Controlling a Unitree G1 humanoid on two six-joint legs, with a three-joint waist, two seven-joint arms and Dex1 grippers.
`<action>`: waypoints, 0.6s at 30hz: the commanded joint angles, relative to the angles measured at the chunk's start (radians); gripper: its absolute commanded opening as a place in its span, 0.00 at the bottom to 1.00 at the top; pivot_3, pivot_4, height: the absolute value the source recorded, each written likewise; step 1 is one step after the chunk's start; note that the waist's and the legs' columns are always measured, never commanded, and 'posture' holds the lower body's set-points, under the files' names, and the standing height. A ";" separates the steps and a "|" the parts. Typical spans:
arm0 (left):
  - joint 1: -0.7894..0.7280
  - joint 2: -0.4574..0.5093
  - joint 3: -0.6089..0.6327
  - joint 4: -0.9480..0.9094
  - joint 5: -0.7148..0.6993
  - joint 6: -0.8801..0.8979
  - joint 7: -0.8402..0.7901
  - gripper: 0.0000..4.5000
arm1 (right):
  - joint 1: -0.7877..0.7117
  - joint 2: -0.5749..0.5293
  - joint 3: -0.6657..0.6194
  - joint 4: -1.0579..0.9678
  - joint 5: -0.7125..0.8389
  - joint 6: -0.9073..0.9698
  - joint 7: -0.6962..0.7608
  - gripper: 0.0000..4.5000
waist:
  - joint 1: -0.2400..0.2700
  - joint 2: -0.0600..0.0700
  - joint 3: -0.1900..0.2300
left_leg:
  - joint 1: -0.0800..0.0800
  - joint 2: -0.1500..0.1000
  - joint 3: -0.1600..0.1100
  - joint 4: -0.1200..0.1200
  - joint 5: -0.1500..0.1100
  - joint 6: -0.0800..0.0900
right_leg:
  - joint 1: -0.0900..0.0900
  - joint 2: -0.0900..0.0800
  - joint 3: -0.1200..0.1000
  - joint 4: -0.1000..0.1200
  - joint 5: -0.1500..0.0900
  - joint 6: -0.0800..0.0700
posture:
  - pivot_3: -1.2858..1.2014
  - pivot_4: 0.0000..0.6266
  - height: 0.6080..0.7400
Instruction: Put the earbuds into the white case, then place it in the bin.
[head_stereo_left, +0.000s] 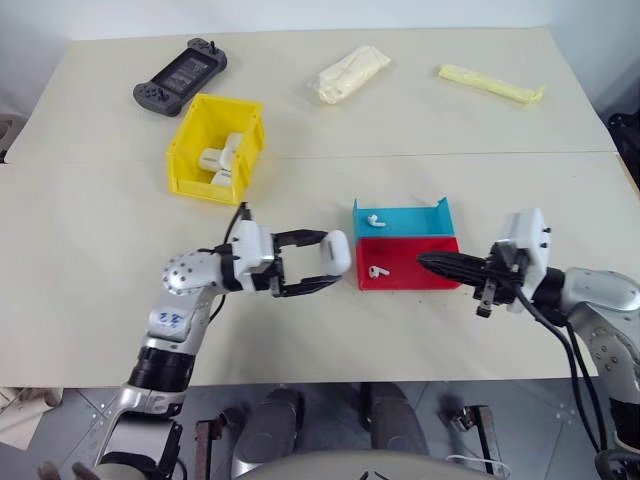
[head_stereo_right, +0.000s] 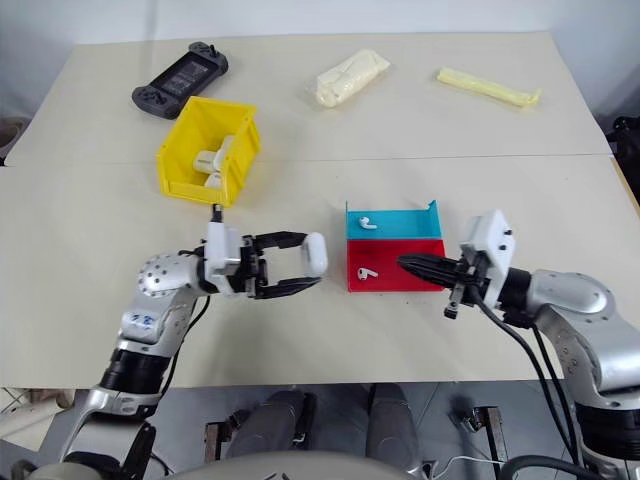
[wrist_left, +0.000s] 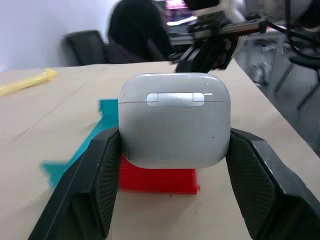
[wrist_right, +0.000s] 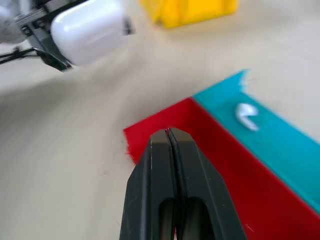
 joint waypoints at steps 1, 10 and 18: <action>0.097 0.014 0.137 -0.123 -0.121 0.021 0.063 0.61 | 0.047 0.018 -0.077 -0.046 0.026 -0.067 0.013 0.09 | -0.001 0.000 0.000 | 0.000 0.000 0.000 0.000 0.000 0.000 | 0.000 0.000 0.000 0.000 0.000 0.000 | 0.52 0.24 1.00; 0.223 0.038 0.320 -0.196 -0.045 0.196 0.459 0.61 | 0.091 0.089 -0.129 -0.067 0.041 -0.158 -0.035 0.71 | 0.005 -0.001 0.000 | 0.001 -0.001 0.000 0.000 0.000 0.000 | 0.001 -0.001 0.001 -0.001 0.000 0.000 | 0.52 0.24 1.00; 0.033 -0.006 0.405 -0.100 -0.080 0.346 0.725 0.61 | 0.133 0.183 -0.080 -0.147 -0.020 -0.244 -0.120 1.00 | 0.009 -0.001 0.000 | 0.001 -0.001 -0.001 0.001 0.000 0.000 | 0.001 -0.001 0.000 0.000 0.000 0.000 | 0.52 0.24 1.00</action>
